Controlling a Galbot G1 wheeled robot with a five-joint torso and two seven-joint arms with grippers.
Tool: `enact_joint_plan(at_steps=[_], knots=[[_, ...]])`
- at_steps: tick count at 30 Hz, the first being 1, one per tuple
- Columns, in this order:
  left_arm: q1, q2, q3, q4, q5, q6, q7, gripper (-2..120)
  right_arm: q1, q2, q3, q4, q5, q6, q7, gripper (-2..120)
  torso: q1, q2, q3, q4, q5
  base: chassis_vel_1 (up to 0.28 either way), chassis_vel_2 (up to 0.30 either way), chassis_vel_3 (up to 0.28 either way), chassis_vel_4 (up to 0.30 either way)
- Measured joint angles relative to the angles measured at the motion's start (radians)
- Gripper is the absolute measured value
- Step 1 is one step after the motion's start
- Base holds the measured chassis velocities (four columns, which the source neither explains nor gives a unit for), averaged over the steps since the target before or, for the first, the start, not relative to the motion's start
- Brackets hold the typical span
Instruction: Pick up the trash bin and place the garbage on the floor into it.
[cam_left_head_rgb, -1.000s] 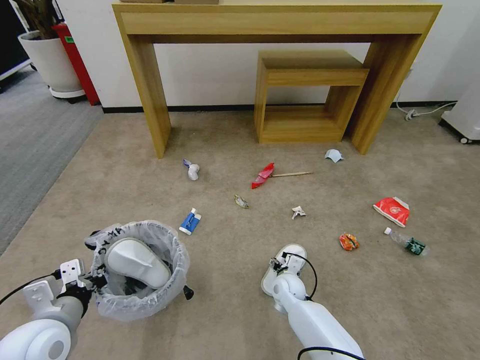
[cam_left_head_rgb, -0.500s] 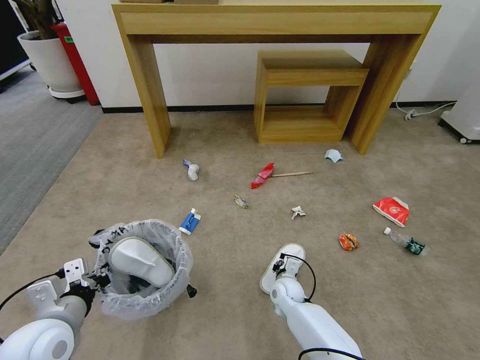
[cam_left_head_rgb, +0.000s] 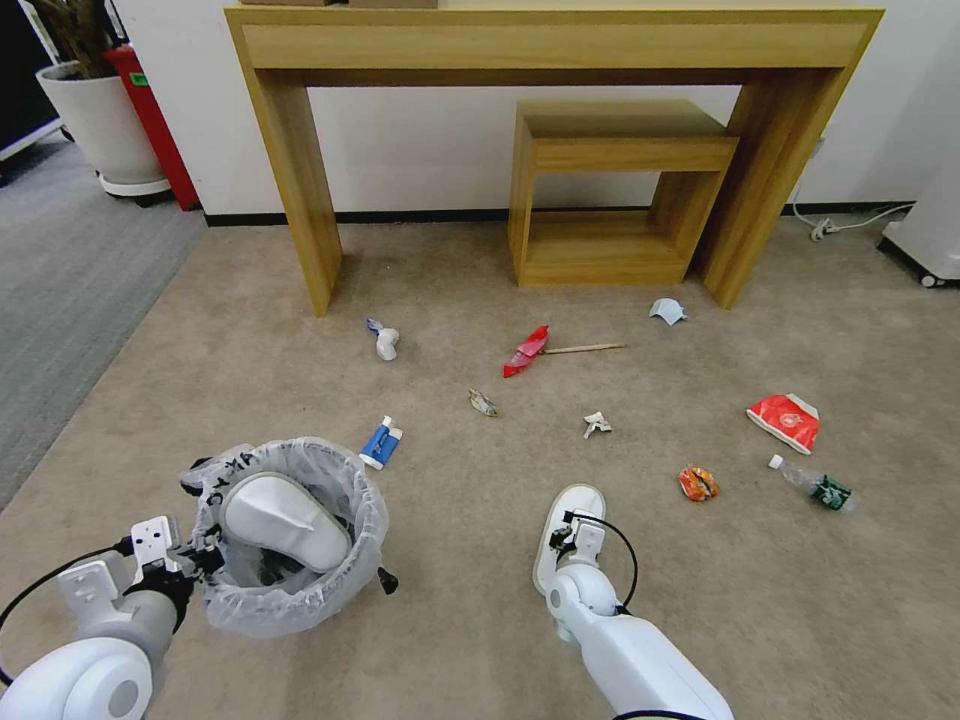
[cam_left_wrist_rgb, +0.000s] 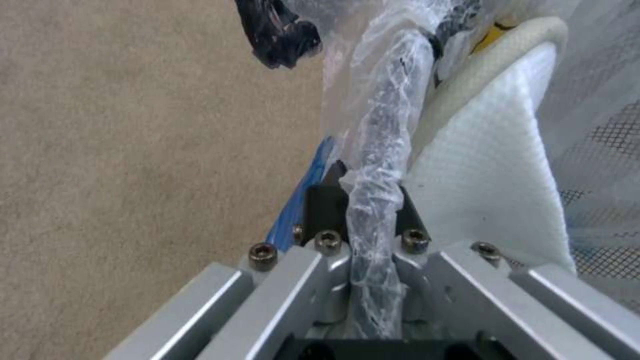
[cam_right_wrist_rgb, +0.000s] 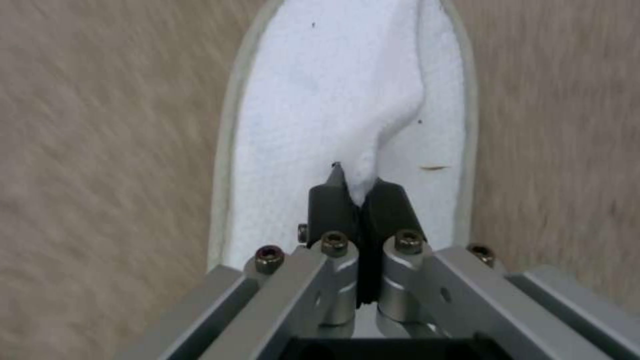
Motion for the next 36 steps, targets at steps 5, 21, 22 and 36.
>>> enact_joint_plan(at_steps=[5,21,22,36], knots=[[-0.007,-0.002,0.005,0.014,0.004,0.0,0.0,1,-0.042,-0.061,0.016,0.162,-0.001,0.054,-0.061,0,0.0,0.0,0.0,0.0001,-0.0001,0.0,0.0,0.0,0.0],[0.01,-0.005,0.019,-0.04,0.006,0.015,-0.004,1,-0.037,-0.404,-0.031,0.808,0.128,0.237,-0.295,0,0.0,0.0,0.0,-0.0001,-0.0001,0.0,0.0,0.0,0.0],[0.014,-0.005,0.02,-0.049,0.005,0.017,-0.005,1,-0.013,-0.431,-0.048,0.85,0.148,0.265,-0.337,0,0.0,0.0,0.0,0.0,-0.0002,0.0,0.0,0.0,0.0],[0.075,-0.052,0.011,-0.143,0.015,0.028,-0.006,1,0.349,-0.466,-0.355,0.951,0.27,0.426,-0.641,0,0.0,0.0,0.0,0.0001,-0.0003,0.0,0.0,0.0,0.0]])
